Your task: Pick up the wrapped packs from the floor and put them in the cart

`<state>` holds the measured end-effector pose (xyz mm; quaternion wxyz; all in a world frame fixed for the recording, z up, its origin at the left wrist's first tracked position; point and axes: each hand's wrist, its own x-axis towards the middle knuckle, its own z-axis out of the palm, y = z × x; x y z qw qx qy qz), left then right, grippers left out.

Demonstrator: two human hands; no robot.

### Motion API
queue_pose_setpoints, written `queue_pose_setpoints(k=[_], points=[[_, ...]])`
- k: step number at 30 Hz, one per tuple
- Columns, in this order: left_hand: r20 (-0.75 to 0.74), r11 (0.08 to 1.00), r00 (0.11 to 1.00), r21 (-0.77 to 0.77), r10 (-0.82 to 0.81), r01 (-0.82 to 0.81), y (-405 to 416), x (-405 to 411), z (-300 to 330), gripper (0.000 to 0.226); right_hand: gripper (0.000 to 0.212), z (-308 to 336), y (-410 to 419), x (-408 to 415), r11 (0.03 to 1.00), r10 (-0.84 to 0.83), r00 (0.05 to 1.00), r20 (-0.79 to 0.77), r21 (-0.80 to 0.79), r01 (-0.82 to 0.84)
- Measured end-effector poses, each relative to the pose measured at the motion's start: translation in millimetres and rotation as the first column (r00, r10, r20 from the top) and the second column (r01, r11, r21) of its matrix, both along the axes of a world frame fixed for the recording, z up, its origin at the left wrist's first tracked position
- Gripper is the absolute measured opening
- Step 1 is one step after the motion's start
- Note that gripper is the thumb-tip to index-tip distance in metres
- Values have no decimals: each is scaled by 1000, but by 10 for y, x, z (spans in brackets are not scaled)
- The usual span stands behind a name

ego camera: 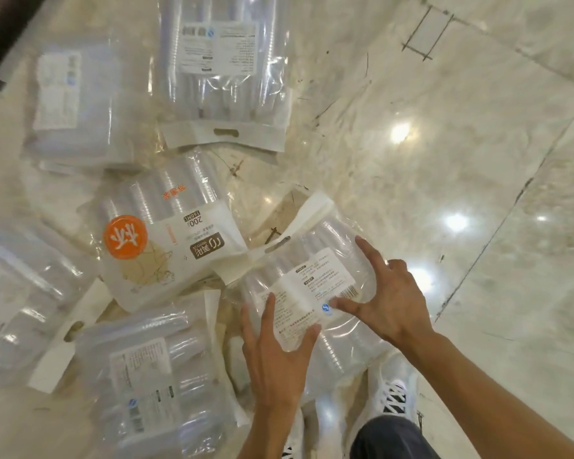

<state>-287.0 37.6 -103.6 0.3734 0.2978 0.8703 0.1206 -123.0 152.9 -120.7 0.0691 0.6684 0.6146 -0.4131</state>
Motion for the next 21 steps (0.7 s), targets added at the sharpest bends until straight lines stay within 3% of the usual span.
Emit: queue_pose_setpoints(k=[6, 10, 15, 21], points=[[53, 973, 999, 232, 0, -12, 453, 261, 892, 96, 116, 1162, 289, 480, 967, -244, 970, -9, 74, 244], [30, 909, 982, 385, -185, 159, 1149, 499, 1875, 96, 115, 2239, 584, 887, 880, -431, 899, -80, 185, 438], [-149, 755, 875, 451, -461, 475, 1901, 797, 3575, 96, 117, 3973, 905, 1233, 746, -574, 804, -152, 308, 591], [-226, 624, 795, 514, -563, 588, 1979, 934, 5875, 96, 117, 6273, 718, 1371, 647, -627, 752, -204, 402, 648]])
